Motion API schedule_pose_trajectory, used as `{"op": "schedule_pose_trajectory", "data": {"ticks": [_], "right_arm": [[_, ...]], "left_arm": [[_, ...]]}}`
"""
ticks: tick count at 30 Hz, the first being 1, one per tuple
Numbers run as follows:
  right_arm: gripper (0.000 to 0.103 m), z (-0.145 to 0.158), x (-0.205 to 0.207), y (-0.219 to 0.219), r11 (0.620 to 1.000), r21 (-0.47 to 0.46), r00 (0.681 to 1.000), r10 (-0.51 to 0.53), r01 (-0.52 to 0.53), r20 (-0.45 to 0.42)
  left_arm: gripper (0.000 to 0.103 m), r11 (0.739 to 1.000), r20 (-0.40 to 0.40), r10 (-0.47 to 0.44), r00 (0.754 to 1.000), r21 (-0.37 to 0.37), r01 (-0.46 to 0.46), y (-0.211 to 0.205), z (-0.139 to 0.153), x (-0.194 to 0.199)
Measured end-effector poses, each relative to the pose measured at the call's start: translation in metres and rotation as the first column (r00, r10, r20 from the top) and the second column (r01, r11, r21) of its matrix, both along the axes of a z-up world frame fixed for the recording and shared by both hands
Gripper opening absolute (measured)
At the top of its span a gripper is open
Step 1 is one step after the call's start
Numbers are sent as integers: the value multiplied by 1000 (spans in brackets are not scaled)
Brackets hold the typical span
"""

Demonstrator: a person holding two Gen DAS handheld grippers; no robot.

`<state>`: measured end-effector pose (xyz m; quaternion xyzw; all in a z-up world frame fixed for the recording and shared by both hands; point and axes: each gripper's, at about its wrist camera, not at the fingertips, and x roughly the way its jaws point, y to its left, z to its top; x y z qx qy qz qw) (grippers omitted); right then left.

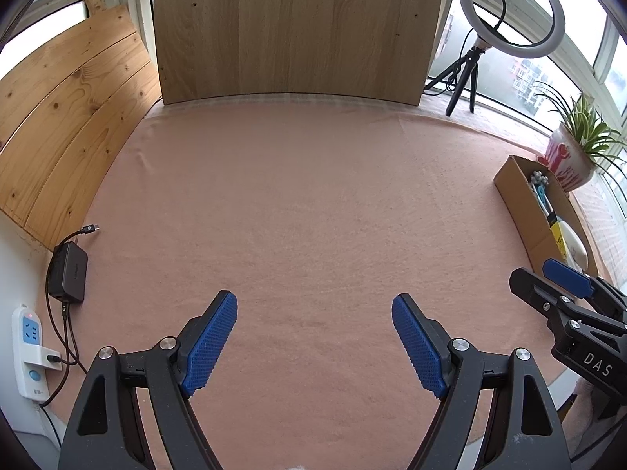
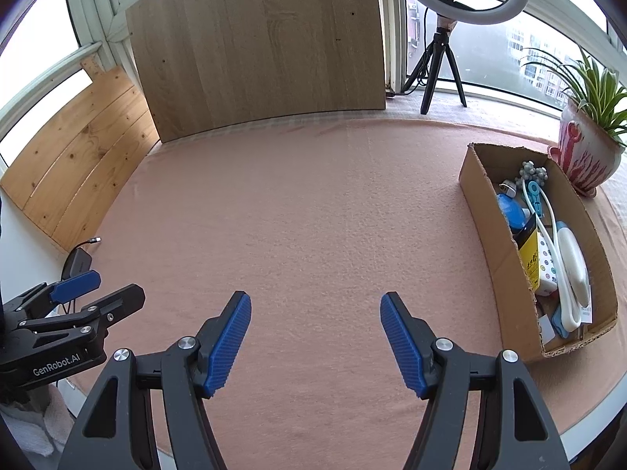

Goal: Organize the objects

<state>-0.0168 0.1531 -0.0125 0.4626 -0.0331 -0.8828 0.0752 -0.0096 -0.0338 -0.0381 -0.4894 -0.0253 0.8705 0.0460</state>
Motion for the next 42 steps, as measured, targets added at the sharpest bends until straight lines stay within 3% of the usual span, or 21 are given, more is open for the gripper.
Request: {"op": "schedule_pose_trajectory", "data": {"ticks": [42], "right_arm": [[65, 1, -4, 8, 1000, 2, 1000, -21, 21, -1]], "left_arm": [[84, 1000, 3, -1, 1000, -4, 1, 9, -1, -6]]}}
